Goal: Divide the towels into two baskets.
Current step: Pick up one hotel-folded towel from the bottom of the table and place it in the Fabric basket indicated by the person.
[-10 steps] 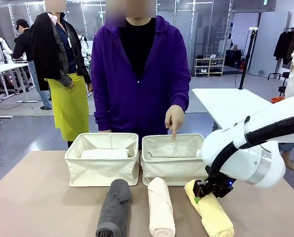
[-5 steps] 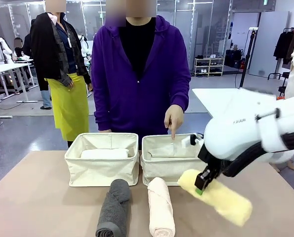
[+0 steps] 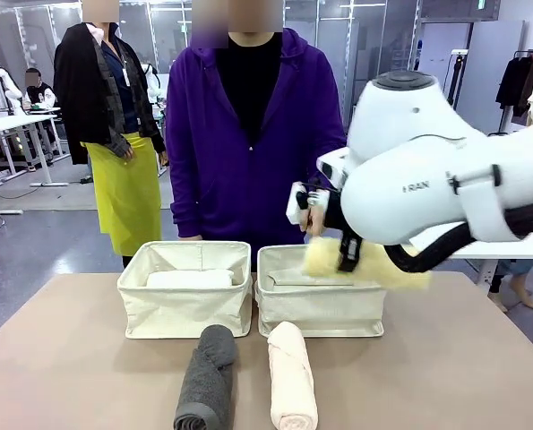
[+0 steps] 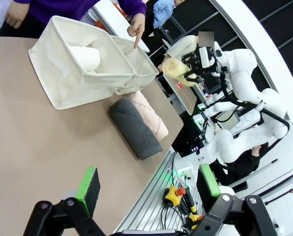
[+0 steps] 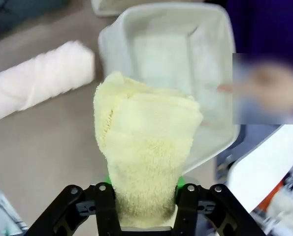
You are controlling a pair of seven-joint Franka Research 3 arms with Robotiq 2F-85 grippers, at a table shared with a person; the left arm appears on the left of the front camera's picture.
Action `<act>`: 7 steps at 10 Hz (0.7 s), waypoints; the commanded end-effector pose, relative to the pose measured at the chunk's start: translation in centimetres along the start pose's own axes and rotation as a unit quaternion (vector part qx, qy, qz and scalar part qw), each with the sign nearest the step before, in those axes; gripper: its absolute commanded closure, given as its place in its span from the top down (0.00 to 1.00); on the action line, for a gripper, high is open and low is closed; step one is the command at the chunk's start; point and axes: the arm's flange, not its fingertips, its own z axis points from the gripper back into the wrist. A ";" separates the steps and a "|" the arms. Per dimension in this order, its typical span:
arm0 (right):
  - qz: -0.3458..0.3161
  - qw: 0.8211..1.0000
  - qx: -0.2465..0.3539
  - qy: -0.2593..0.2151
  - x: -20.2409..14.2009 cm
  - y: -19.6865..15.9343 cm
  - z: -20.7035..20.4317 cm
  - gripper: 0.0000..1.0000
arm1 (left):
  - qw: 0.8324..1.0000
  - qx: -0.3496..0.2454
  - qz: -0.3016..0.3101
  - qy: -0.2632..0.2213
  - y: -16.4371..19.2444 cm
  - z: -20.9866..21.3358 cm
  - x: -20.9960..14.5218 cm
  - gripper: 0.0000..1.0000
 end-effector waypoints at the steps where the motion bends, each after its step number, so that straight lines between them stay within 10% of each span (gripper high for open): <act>1: 0.057 0.997 -0.010 -0.041 2.1 -3.2 -1.9 0.41 | 1.000 -0.004 -0.005 0.002 -0.5 0.2 -0.2 1.00; 7: 0.056 0.998 -0.013 -0.028 2.9 -2.7 -2.0 0.41 | 1.000 -0.004 -0.005 0.002 -0.5 0.2 -0.2 1.00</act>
